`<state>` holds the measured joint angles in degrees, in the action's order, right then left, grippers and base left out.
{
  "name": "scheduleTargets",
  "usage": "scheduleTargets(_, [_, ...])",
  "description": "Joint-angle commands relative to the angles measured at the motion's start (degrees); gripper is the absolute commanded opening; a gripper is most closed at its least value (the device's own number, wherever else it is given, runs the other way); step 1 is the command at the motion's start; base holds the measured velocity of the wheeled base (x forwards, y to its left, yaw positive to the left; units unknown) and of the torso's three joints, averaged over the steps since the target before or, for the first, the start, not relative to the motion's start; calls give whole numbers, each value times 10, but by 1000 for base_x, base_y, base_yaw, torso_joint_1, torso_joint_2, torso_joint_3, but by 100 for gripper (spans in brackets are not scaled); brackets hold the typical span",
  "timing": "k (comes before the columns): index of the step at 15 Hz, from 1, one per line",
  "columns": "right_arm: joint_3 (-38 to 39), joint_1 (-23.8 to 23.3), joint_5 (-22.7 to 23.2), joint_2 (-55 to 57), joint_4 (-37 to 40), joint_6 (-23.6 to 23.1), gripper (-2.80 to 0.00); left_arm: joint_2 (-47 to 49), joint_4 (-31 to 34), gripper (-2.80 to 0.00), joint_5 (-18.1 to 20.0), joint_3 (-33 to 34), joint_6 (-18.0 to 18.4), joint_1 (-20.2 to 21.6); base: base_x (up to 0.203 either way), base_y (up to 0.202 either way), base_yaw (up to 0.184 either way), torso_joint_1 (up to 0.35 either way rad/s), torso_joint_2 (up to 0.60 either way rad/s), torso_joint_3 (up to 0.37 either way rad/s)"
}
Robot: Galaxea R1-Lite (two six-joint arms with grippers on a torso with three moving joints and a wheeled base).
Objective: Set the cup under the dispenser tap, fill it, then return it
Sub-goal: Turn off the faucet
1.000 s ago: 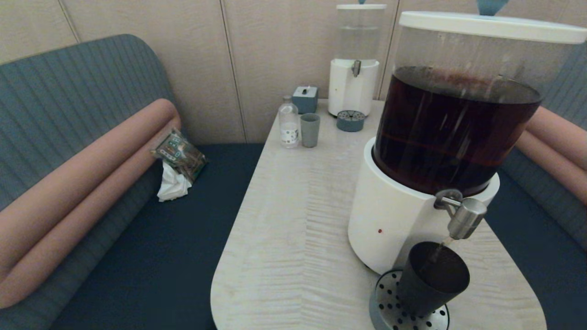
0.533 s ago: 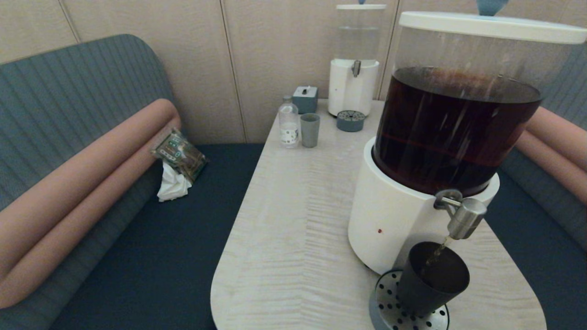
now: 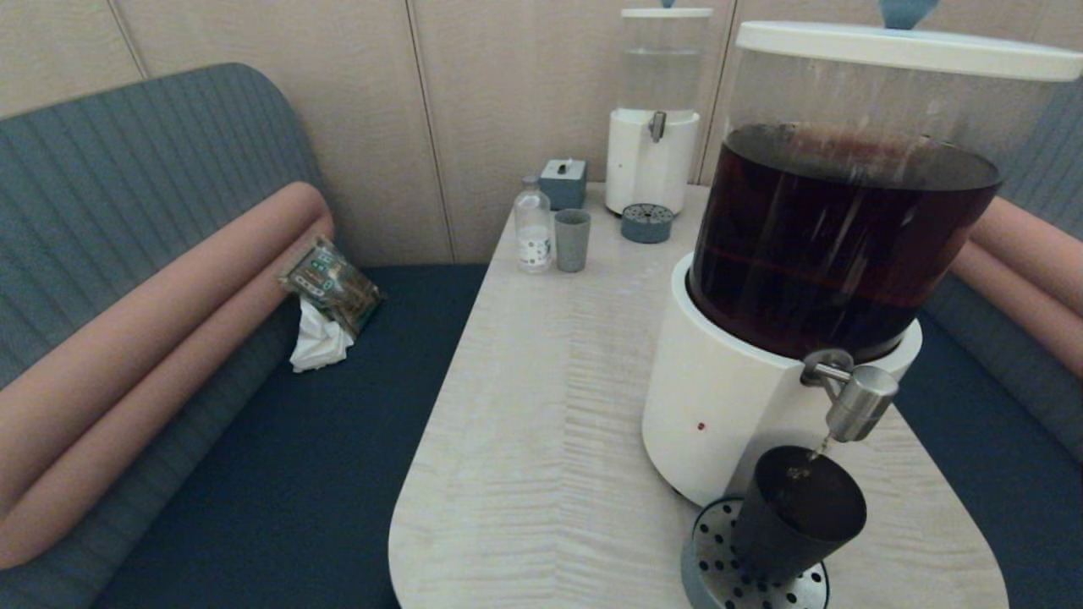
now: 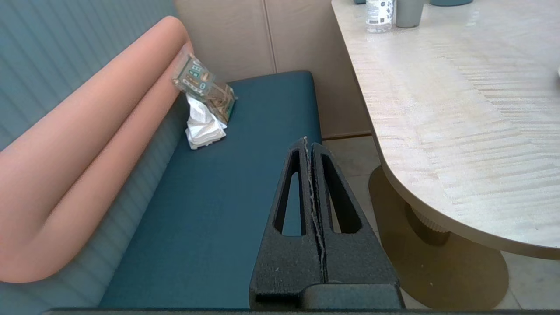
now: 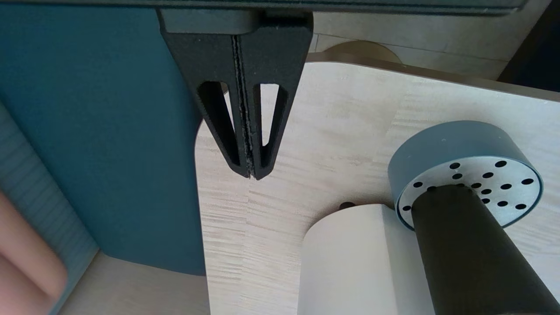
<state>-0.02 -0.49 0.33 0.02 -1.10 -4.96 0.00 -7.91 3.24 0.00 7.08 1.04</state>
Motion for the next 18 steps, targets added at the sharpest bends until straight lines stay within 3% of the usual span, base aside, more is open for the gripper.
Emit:
scheduleTargets(1, [5, 0, 1, 1, -2, 1, -280, 1, 0, -280, 1, 23, 2, 0, 0, 0, 0, 0, 0, 0])
scheduleTargets(10, [6, 0, 0, 0, -5, 10, -280, 1, 4, -280, 3, 17, 0, 0, 0, 0, 0, 0, 0, 0])
scheduleTargets(13, [6, 0, 0, 0, -5, 10, -280, 40, 41, -280, 38, -94, -3, 0, 0, 0, 0, 0, 0, 0])
scheduleTargets(18, [6, 0, 0, 0, -5, 10, -280, 259, 146, -280, 181, -367, -14, -1, 0, 0, 0, 0, 0, 0])
